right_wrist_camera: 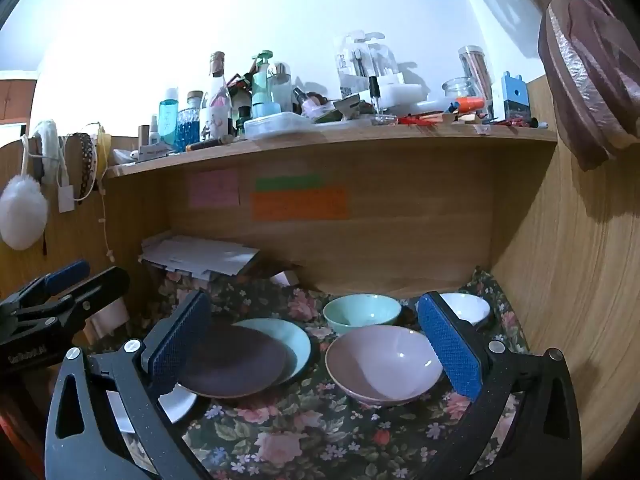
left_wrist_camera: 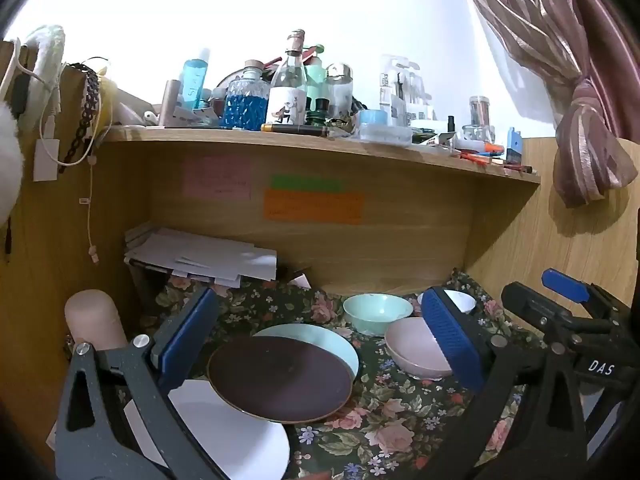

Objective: Organize plates and bowls

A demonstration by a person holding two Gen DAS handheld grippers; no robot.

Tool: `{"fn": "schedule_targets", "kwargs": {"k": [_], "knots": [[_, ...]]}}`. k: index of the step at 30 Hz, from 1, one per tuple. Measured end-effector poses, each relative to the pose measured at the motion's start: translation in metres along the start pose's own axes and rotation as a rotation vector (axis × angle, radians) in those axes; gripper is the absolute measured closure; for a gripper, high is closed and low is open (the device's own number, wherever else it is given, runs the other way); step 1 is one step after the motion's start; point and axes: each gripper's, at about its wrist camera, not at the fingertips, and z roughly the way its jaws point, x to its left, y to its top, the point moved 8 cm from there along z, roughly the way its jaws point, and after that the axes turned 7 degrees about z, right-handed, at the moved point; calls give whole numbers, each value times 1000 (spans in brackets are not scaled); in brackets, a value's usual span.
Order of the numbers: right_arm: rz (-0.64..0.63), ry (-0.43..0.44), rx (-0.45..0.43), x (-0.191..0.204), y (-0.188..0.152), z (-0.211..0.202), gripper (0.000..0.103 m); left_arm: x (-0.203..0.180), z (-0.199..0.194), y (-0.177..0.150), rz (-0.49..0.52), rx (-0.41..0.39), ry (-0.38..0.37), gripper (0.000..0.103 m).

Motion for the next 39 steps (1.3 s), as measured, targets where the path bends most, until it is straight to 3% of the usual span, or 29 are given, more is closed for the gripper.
{"fn": "schedule_targets", "kwargs": {"k": [5, 6, 39], "knots": [[-10, -9, -2, 4, -4, 6, 0, -1, 1, 0, 2, -6, 1, 0], [-16, 4, -37, 6, 3, -4, 0, -2, -3, 1, 3, -7, 1, 0], [-28, 4, -62, 13, 5, -11, 0, -5, -4, 5, -1, -38, 9, 0]]}}
